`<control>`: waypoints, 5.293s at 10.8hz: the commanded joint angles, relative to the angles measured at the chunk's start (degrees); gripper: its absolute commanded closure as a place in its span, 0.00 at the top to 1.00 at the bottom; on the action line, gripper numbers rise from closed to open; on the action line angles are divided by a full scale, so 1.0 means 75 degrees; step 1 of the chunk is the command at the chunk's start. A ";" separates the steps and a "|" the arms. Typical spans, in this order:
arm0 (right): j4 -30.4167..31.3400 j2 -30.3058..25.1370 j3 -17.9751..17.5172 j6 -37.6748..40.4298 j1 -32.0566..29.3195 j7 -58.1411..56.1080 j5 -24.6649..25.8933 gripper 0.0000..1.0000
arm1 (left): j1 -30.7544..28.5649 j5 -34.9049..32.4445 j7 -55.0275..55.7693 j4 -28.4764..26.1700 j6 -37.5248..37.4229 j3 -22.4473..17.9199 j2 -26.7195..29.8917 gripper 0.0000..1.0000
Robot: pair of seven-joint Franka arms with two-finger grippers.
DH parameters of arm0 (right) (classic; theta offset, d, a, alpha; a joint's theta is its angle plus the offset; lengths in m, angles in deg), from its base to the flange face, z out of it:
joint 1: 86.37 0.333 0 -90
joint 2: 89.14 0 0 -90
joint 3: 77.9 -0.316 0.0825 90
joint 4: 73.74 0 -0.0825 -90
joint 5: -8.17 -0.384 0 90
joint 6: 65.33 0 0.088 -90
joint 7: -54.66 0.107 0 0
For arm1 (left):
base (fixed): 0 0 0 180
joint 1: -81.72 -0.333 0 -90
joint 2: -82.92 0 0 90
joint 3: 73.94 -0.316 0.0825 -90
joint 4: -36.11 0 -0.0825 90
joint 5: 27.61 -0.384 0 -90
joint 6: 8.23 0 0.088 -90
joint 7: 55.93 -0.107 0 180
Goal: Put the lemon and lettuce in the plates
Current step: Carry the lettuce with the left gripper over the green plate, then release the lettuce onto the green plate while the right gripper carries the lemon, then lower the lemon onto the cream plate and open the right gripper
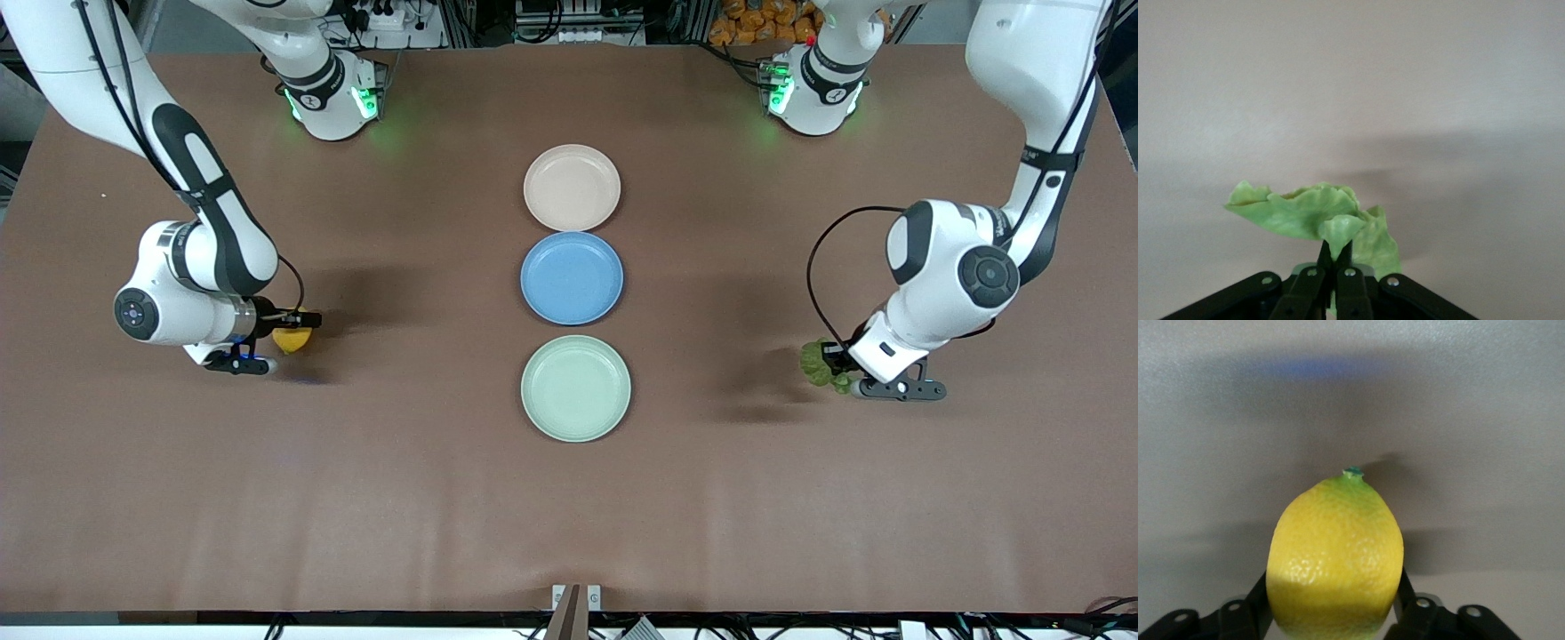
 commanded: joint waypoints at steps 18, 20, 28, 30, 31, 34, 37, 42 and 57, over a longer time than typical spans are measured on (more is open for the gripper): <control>-0.0584 -0.1886 -0.1039 0.3584 0.0636 0.0139 -0.1552 0.00 | 0.4256 -0.0019 0.3939 0.3791 0.0993 -0.0226 -0.3174 0.00; -0.0514 -0.2097 -0.1226 0.3810 0.0822 0.0267 -0.1903 0.00 | 0.4536 -0.0007 0.4055 0.3874 0.1424 -0.0226 -0.3642 0.00; -0.0479 -0.1759 -0.1239 0.2792 0.3328 0.4238 -0.1916 0.00 | 0.4539 -0.0042 0.4876 0.4027 0.1370 -0.0226 -0.3424 1.00; -0.0479 -0.1537 -0.1227 0.2406 0.3927 0.5056 -0.1916 0.00 | 0.4269 -0.0066 0.4818 0.3980 0.0414 -0.0226 -0.2780 1.00; -0.0479 -0.1454 -0.1227 0.2126 0.4231 0.5455 -0.1916 0.00 | 0.4013 -0.0066 0.4795 0.3957 0.0014 -0.0226 -0.2336 1.00; -0.0490 -0.0928 -0.1227 0.0815 0.5729 0.7036 -0.1904 0.00 | 0.3286 -0.0066 0.4550 0.3956 -0.1393 -0.0215 -0.1303 1.00; -0.0479 -0.0598 -0.1215 0.0272 0.6751 0.7941 -0.1834 0.01 | 0.2384 -0.0066 0.2971 0.3887 -0.2798 -0.0203 -0.0390 1.00; -0.0373 -0.0037 -0.1145 -0.0723 0.7538 0.8435 -0.1716 0.01 | 0.1093 -0.0031 0.0508 0.3816 -0.5096 -0.0144 0.0900 1.00; -0.0749 -0.0821 -0.0501 0.1138 0.6158 0.7817 -0.0183 1.00 | -0.0010 0.0063 0.0072 0.3745 -0.6880 -0.0214 0.2824 1.00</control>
